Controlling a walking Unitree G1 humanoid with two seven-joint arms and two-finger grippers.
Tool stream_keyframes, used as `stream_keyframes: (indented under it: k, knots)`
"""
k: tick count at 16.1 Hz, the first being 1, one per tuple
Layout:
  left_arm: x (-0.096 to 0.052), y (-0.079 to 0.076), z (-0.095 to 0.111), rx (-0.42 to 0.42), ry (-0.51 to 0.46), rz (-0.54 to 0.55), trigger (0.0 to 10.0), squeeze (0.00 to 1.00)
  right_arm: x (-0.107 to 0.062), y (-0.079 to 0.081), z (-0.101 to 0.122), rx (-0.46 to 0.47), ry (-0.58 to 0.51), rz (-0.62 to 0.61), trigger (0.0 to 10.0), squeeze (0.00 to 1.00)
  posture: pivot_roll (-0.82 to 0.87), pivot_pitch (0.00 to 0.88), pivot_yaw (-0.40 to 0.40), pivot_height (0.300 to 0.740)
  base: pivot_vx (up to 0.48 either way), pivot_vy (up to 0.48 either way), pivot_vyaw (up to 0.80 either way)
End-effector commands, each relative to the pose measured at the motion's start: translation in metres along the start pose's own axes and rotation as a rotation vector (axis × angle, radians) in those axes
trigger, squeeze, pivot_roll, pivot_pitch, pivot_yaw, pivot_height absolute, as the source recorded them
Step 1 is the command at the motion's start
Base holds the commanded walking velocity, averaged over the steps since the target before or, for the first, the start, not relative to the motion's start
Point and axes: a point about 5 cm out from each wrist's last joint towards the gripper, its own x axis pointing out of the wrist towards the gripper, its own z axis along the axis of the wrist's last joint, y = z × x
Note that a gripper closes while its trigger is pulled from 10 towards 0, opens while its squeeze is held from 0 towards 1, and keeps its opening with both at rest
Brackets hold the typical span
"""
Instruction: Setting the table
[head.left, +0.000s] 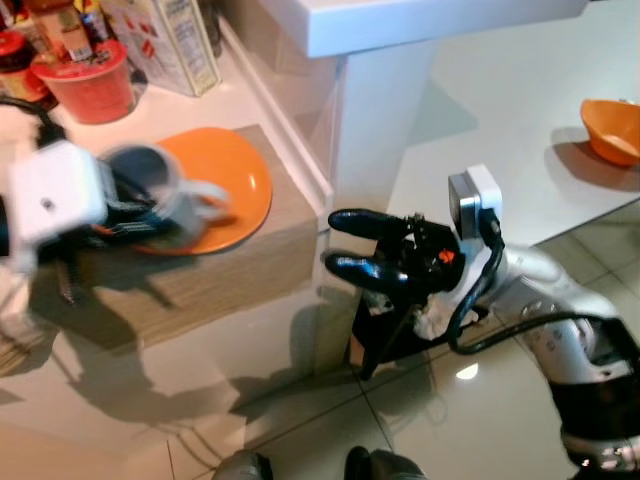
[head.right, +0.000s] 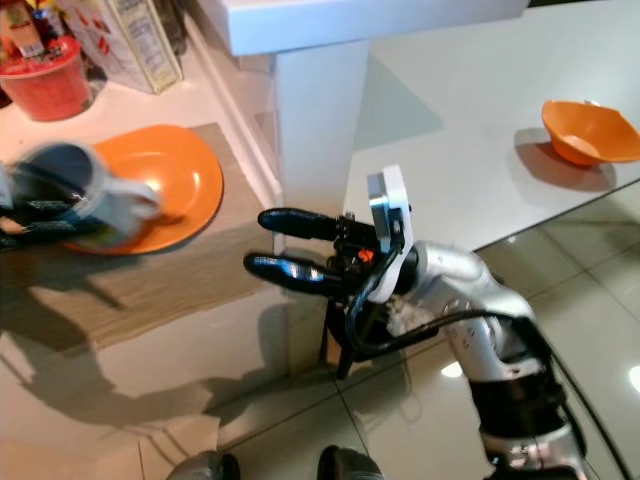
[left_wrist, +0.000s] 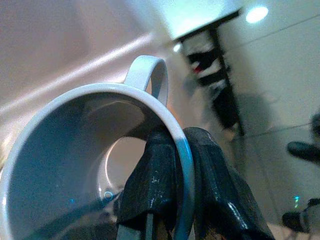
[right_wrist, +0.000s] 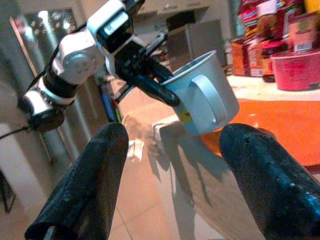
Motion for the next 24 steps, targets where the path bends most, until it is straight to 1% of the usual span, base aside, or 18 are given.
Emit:
stream_keyframes:
  k: [1, 3, 4, 5, 6, 8, 9, 10, 12, 13, 15, 16, 17, 21, 24]
  knots:
    - [0.011, -0.01, 0.013, 0.018, -0.063, -0.08, 10.0, 0.0, 0.004, -0.002, 0.0, -0.031, 0.062, 0.027, 10.0, 1.0, -0.05, 0.093, -0.03, 0.74, 0.0, 0.0, 0.0]
    - [0.021, -0.017, 0.019, 0.033, -0.093, -0.127, 10.0, 0.0, 0.01, -0.005, 0.0, -0.089, 0.099, 0.014, 10.0, 1.0, -0.05, 0.092, -0.028, 0.74, 0.0, 0.0, 0.0]
    - [0.033, -0.025, 0.027, 0.04, -0.125, -0.183, 10.0, 0.0, 0.02, -0.004, 0.002, -0.108, 0.118, 0.032, 10.0, 0.0, -0.05, 0.09, -0.025, 0.74, 0.0, 0.0, 0.0]
    - [0.038, -0.029, 0.03, 0.041, -0.137, -0.209, 10.0, 0.0, 0.025, -0.003, 0.003, -0.114, 0.122, 0.044, 10.0, 0.0, -0.05, 0.089, -0.022, 0.74, 0.0, 0.0, 0.0]
    - [0.045, -0.034, 0.034, 0.048, -0.15, -0.245, 10.0, 0.0, 0.033, -0.004, 0.005, -0.149, 0.144, 0.039, 10.0, 0.0, -0.05, 0.089, -0.02, 0.74, 0.0, 0.0, 0.0]
    - [0.048, -0.036, 0.036, 0.048, -0.158, -0.259, 10.0, 0.0, 0.037, -0.004, 0.005, -0.173, 0.157, 0.034, 10.0, 0.0, -0.05, 0.091, -0.019, 0.74, 0.0, 0.0, 0.0]
    - [0.051, -0.037, 0.039, 0.052, -0.161, -0.263, 10.0, 0.0, 0.041, -0.006, 0.004, -0.198, 0.191, 0.011, 3.2, 0.0, -0.05, 0.091, -0.018, 0.74, 0.0, 0.0, 0.0]
    - [0.052, -0.036, 0.04, 0.057, -0.161, -0.263, 10.0, 0.0, 0.042, -0.008, 0.002, -0.219, 0.221, -0.015, 0.0, 0.0, -0.05, 0.093, -0.016, 0.74, 0.0, 0.0, 0.0]
    - [0.052, -0.036, 0.041, 0.058, -0.162, -0.263, 10.0, 0.0, 0.042, -0.009, 0.002, -0.221, 0.226, -0.022, 0.0, 0.0, -0.05, 0.093, -0.016, 0.74, 0.0, 0.0, 0.0]
    - [0.054, -0.035, 0.043, 0.062, -0.159, -0.259, 10.0, 0.0, 0.041, -0.01, -0.001, -0.248, 0.282, -0.036, 0.0, 0.0, -0.05, 0.094, -0.014, 0.74, 0.0, 0.0, 0.0]
    - [0.054, -0.035, 0.043, 0.062, -0.159, -0.259, 10.0, 0.0, 0.041, -0.01, -0.001, -0.248, 0.282, -0.036, 0.0, 0.0, -0.05, 0.094, -0.014, 0.74, 0.0, 0.0, 0.0]
    - [0.055, -0.033, 0.043, 0.066, -0.146, -0.255, 10.0, 0.0, 0.038, -0.01, -0.003, -0.267, 0.323, -0.045, 0.0, 0.0, -0.06, 0.094, -0.012, 0.74, 0.0, 0.0, 0.0]
    - [0.056, -0.033, 0.043, 0.067, -0.139, -0.253, 10.0, 0.0, 0.037, -0.009, -0.003, -0.271, 0.331, -0.048, 0.0, 0.0, -0.06, 0.094, -0.012, 0.74, 0.0, 0.0, 0.0]
    - [0.058, -0.029, 0.039, 0.076, -0.102, -0.241, 10.0, 0.0, 0.029, -0.004, -0.003, -0.269, 0.38, -0.011, 0.0, 0.0, -0.06, 0.09, -0.008, 0.74, 0.0, 0.0, 0.0]
    - [0.059, -0.027, 0.037, 0.087, -0.084, -0.233, 10.0, 0.0, 0.026, -0.007, -0.004, -0.273, 0.404, -0.033, 0.0, 0.0, -0.06, 0.089, -0.009, 0.74, 0.0, 0.0, 0.0]
